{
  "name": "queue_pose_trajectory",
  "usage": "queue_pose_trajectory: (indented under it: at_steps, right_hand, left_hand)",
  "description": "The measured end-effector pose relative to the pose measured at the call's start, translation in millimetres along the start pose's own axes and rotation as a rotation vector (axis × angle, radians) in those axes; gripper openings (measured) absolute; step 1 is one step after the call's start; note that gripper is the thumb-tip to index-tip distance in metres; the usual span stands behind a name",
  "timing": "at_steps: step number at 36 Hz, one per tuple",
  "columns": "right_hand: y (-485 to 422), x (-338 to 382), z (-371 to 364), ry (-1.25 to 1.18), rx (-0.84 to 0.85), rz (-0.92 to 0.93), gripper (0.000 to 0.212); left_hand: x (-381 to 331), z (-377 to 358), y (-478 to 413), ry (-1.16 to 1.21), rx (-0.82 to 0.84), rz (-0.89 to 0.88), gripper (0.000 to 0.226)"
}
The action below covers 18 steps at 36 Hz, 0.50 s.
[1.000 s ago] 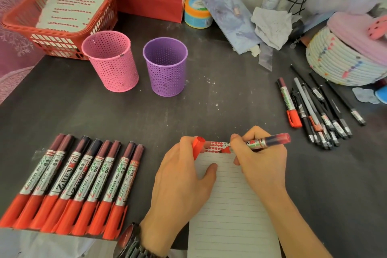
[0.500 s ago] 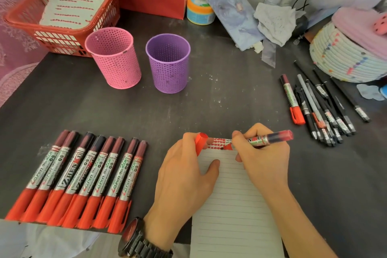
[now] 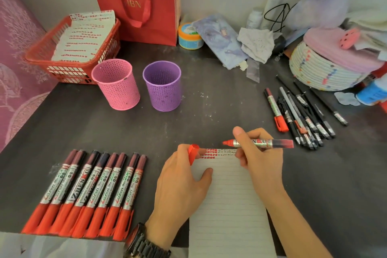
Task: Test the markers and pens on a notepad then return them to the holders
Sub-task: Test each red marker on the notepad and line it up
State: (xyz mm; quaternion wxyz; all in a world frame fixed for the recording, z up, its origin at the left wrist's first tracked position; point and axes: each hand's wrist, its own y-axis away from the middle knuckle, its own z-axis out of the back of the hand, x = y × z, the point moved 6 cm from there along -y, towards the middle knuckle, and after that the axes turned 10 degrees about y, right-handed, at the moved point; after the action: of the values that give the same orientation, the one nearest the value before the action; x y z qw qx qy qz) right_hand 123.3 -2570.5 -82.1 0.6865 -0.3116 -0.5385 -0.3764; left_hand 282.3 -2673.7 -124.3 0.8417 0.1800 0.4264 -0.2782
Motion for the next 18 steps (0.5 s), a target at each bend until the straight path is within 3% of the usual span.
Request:
queue_pose_trajectory:
  at_steps: [7,10,12,14,18]
  right_hand:
    - [24.3,-6.5,34.9,-0.47,0.138,-0.207,0.03]
    - [40.7,-12.8,55.4,-0.491,0.144,-0.211,0.03]
    - [48.5,-19.8,69.7,-0.438,0.083,-0.194,0.026]
    - [52.6,-25.8,80.1,-0.374,0.003,-0.155,0.037]
    - [58.7,-25.5,82.7,-0.351,-0.034,-0.082,0.02]
  left_hand:
    - [-7.5,3.7,4.5,-0.054,0.0,-0.054,0.037]
    - [-16.9,8.5,9.3,-0.025,-0.05,-0.147,0.047]
    - [-24.4,12.2,13.9,0.029,-0.074,-0.233,0.03]
    - [-27.7,14.5,17.7,0.082,-0.065,-0.29,0.032]
    - [-40.1,5.4,27.1,0.163,0.025,-0.363,0.039]
